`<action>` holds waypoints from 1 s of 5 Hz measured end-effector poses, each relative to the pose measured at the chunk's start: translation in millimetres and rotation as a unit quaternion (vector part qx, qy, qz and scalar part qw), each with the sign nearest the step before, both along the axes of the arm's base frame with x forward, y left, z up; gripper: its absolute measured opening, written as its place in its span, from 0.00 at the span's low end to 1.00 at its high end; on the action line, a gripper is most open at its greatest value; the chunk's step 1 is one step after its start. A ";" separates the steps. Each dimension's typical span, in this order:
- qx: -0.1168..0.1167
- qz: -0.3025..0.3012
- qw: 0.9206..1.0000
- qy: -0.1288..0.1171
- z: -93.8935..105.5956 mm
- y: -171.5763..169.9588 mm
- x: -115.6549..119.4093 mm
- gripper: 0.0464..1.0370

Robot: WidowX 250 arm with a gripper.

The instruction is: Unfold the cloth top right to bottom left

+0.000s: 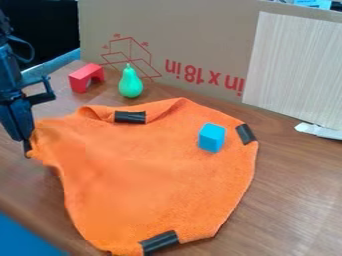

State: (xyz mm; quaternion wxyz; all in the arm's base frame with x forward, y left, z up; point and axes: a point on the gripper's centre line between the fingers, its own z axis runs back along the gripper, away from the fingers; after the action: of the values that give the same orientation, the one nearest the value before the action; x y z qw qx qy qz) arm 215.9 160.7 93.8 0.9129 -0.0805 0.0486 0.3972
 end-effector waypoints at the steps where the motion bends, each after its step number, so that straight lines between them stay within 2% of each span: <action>1: 0.034 -0.015 0.999 0.035 -11.3 10.3 -4.8 0.18; 2: 0.074 -0.027 0.996 0.046 -12.2 14.9 -2.4 0.42; 3: 0.089 -0.037 0.993 0.071 -13.1 13.7 -3.6 0.74; 4: 0.107 -0.052 0.988 0.099 -11.4 14.2 4.4 0.96; 5: 0.124 -0.053 0.984 0.113 -2.3 11.2 10.9 0.96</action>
State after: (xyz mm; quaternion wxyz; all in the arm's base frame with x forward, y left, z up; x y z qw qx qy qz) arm 226.8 171.9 91.4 0.9244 0.0814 0.1058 0.3573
